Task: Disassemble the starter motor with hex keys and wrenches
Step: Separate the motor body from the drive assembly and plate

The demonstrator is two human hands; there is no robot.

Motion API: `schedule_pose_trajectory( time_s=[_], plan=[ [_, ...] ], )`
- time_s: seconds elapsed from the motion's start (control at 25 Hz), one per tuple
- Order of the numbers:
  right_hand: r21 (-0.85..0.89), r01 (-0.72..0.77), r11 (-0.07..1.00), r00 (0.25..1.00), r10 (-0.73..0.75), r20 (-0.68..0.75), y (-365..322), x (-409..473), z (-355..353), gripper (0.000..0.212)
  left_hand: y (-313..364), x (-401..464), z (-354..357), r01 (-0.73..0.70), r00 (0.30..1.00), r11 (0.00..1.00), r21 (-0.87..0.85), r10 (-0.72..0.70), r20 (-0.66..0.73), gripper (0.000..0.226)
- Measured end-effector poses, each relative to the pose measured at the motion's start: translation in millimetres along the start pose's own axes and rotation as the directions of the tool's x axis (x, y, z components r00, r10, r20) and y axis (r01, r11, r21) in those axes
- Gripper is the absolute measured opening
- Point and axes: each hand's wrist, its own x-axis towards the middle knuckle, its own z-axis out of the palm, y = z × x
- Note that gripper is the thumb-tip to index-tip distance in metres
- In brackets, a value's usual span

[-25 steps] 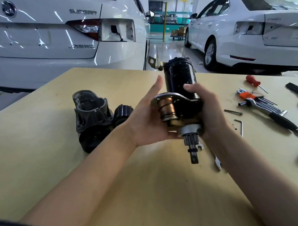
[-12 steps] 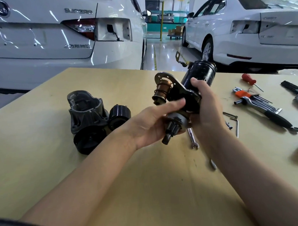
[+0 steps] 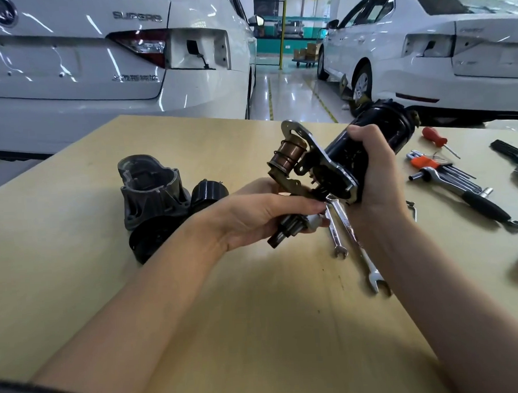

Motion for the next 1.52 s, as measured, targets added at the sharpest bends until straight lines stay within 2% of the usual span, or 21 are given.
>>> schedule_pose_trajectory(
  time_s=[0.12, 0.2, 0.28, 0.32, 0.4, 0.68, 0.8, 0.92, 1.08, 1.16, 1.24, 1.28, 1.44, 1.52],
  plan=[
    [-0.023, 0.013, 1.000, 1.000, -0.014, -0.025, -1.1, 1.5, -1.0, 0.027, 0.4, -0.8, 6.0, -0.061, 0.993, 0.998, 0.026, 0.063, -0.095, 0.049],
    [-0.014, 0.026, 1.000, 0.997, -0.026, -0.069, -3.0, 3.3, -2.6, 0.027, 0.9, 1.8, 11.8, -0.176, 0.957, 0.984, 0.022, 0.176, -0.231, 0.051],
    [0.008, 0.016, 1.000, 0.994, -0.015, -0.106, -3.4, 5.2, -5.1, 0.027, 0.1, 4.2, 13.8, -0.255, 0.879, 0.957, 0.137, 0.288, -0.380, 0.041],
    [0.014, 0.010, 1.000, 0.993, -0.009, -0.117, -3.9, 6.2, -6.5, 0.026, -0.6, 5.4, 15.0, -0.265, 0.854, 0.941, 0.212, 0.331, -0.401, 0.029],
    [0.012, -0.008, 1.000, 0.993, 0.009, -0.116, -4.1, 6.9, -6.9, 0.024, -3.1, 5.3, 14.6, -0.252, 0.842, 0.915, 0.314, 0.367, -0.395, 0.017],
    [0.010, 0.012, 1.000, 0.982, -0.010, -0.190, -1.7, 4.4, -6.3, 0.019, -5.4, 5.8, 12.4, -0.205, 0.868, 0.914, 0.349, 0.335, -0.366, 0.022],
    [-0.003, 0.013, 1.000, 0.974, -0.013, -0.225, -1.6, 4.5, -5.3, 0.029, -6.5, 4.2, 11.4, -0.217, 0.876, 0.892, 0.396, 0.357, -0.324, 0.024],
    [-0.006, 0.012, 1.000, 0.970, -0.013, -0.243, -1.9, 5.1, -5.9, 0.041, -9.3, 4.8, 12.1, -0.239, 0.843, 0.825, 0.512, 0.438, -0.313, 0.024],
    [-0.012, 0.013, 1.000, 0.974, -0.016, -0.228, -2.6, 5.5, -5.6, 0.035, -4.3, 3.2, 9.6, -0.205, 0.884, 0.909, 0.361, 0.331, -0.330, 0.021],
    [-0.025, 0.011, 1.000, 0.978, -0.016, -0.209, -3.2, 5.7, -6.4, 0.028, -0.9, 3.8, 7.5, -0.185, 0.900, 0.938, 0.294, 0.282, -0.332, 0.036],
    [-0.033, -0.005, 0.999, 0.982, -0.002, -0.191, -2.9, 5.4, -5.2, 0.024, 1.1, 4.9, 6.3, -0.195, 0.892, 0.948, 0.251, 0.278, -0.357, 0.055],
    [-0.042, -0.013, 0.999, 0.981, 0.005, -0.192, -2.4, 4.9, -4.2, 0.025, 1.7, 5.9, 6.3, -0.219, 0.880, 0.949, 0.228, 0.293, -0.373, 0.057],
    [-0.090, -0.018, 0.996, 0.979, -0.001, -0.206, 1.9, 1.7, 1.0, 0.033, 4.1, 7.2, 2.8, -0.336, 0.802, 0.933, 0.126, 0.353, -0.482, 0.029],
    [-0.105, -0.010, 0.994, 0.982, -0.010, -0.188, 2.4, -0.2, 2.8, 0.030, 5.5, 7.8, -0.3, -0.359, 0.788, 0.931, 0.063, 0.338, -0.514, 0.026]
  ],
)
